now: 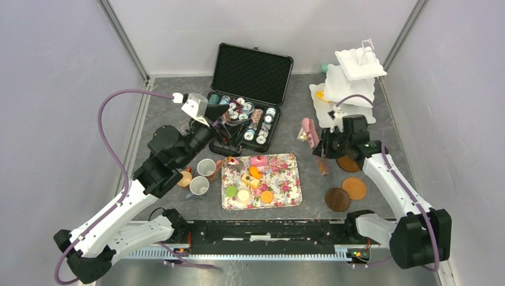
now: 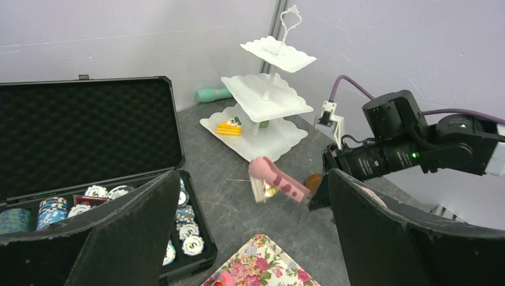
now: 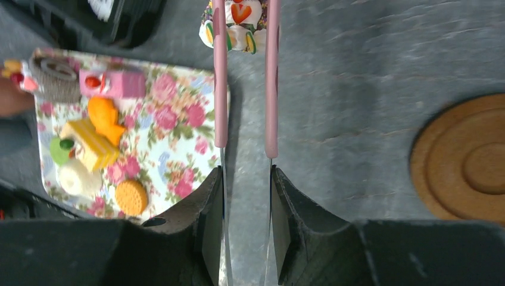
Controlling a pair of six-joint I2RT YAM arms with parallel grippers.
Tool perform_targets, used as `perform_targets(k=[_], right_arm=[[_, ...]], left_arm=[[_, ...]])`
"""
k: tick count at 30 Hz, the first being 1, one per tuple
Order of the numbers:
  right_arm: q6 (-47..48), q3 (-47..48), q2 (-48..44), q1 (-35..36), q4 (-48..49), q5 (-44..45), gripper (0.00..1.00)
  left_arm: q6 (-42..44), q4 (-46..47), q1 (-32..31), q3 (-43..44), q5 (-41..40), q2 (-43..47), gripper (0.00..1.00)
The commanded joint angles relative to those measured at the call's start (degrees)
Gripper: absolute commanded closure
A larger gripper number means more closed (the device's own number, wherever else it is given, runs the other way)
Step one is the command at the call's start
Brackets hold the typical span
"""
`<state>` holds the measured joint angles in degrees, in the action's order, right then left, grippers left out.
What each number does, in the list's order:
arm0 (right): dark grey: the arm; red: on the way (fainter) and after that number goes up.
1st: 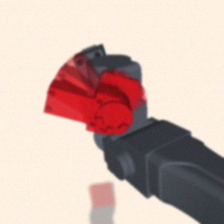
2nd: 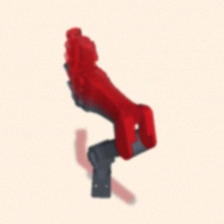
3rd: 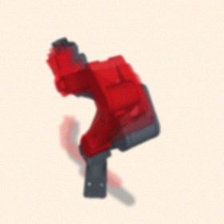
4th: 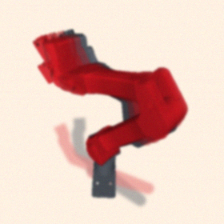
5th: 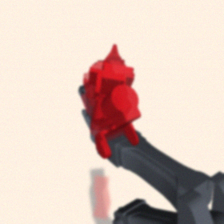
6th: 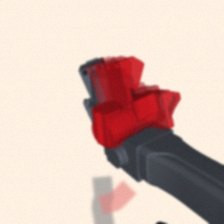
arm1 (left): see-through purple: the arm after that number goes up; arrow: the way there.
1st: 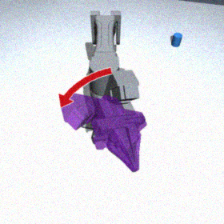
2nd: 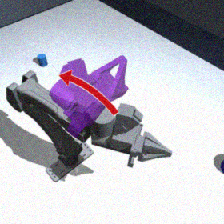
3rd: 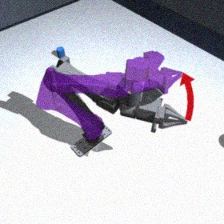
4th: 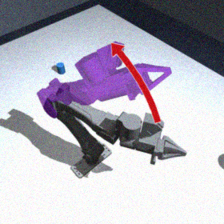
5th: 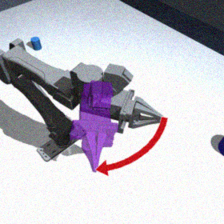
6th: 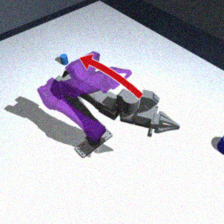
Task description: Serve the afternoon tea
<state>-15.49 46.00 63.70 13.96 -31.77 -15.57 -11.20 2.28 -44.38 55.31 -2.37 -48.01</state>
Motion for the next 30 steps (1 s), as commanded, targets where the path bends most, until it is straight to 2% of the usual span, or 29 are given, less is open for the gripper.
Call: perform_targets(k=[1,6,11,21,30], right_arm=[[0.59,-1.47,1.23,-9.85,10.02,-9.23,0.99],[0.76,-1.61,5.86,-21.97,12.7,-15.78,0.99],[1.43,-1.4,9.56,-28.33,14.86,-18.63,0.99],[-3.68,-1.88,14.63,-35.31,23.89,-19.32,1.0],[-10.61,1.19,23.28,-36.94,34.36,-17.58,0.99]], left_arm=[[0.76,1.23,-0.14,1.12,1.31,0.85,0.0],[0.57,1.32,-0.13,1.12,1.58,1.2,0.0],[0.52,1.39,-0.17,1.12,1.56,1.26,0.0],[0.3,1.58,-0.18,1.03,1.66,0.96,0.0],[0.29,1.67,-0.18,0.94,1.75,0.64,0.0]])
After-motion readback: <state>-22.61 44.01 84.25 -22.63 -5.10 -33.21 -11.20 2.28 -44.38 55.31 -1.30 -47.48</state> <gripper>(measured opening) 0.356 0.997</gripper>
